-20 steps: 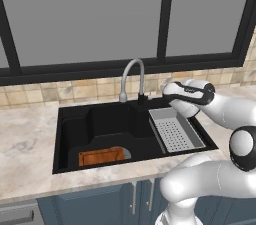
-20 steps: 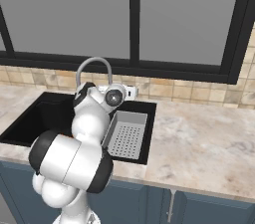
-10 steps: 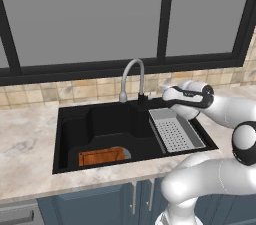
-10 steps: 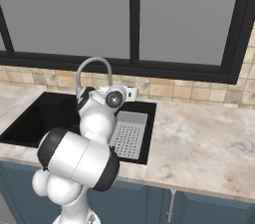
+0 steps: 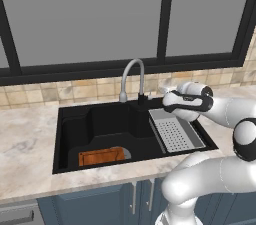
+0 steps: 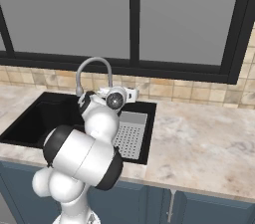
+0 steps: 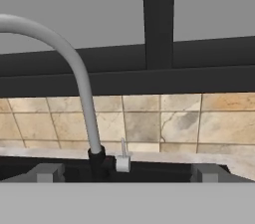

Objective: Turn on the sink faucet with hot water and rinse the cutting board for ten seconds, then turn off the faucet. Push the cutting board to reach the water if necessary.

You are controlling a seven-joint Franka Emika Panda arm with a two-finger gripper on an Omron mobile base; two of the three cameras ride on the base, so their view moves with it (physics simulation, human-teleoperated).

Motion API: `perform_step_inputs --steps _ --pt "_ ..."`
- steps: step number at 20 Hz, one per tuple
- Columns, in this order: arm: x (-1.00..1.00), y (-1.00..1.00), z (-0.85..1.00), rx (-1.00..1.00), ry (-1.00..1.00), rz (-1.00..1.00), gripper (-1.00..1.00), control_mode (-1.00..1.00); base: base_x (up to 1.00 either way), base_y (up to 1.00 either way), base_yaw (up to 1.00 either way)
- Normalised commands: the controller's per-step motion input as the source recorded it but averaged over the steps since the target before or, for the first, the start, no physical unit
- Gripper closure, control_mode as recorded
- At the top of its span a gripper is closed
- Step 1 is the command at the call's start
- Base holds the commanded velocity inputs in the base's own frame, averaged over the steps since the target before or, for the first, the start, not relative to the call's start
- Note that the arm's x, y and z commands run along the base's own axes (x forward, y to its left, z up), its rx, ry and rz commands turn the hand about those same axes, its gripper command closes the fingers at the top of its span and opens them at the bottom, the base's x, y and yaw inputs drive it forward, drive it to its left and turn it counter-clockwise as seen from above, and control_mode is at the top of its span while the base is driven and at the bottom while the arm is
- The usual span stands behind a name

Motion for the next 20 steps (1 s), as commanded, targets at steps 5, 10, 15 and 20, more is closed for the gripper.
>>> perform_step_inputs --steps 5,10,15,20 --pt "0.0 0.0 -0.04 0.0 0.0 0.0 -1.0 -1.0 0.0 0.0 0.0" --pt "0.0 0.0 -0.01 0.0 0.0 0.0 -1.0 -1.0 0.0 0.0 0.0" --pt "0.04 0.0 0.0 0.0 0.0 0.0 -1.0 -1.0 0.0 0.0 0.0" --pt "0.0 0.0 0.0 0.0 0.0 0.0 -1.0 -1.0 0.0 0.0 0.0"
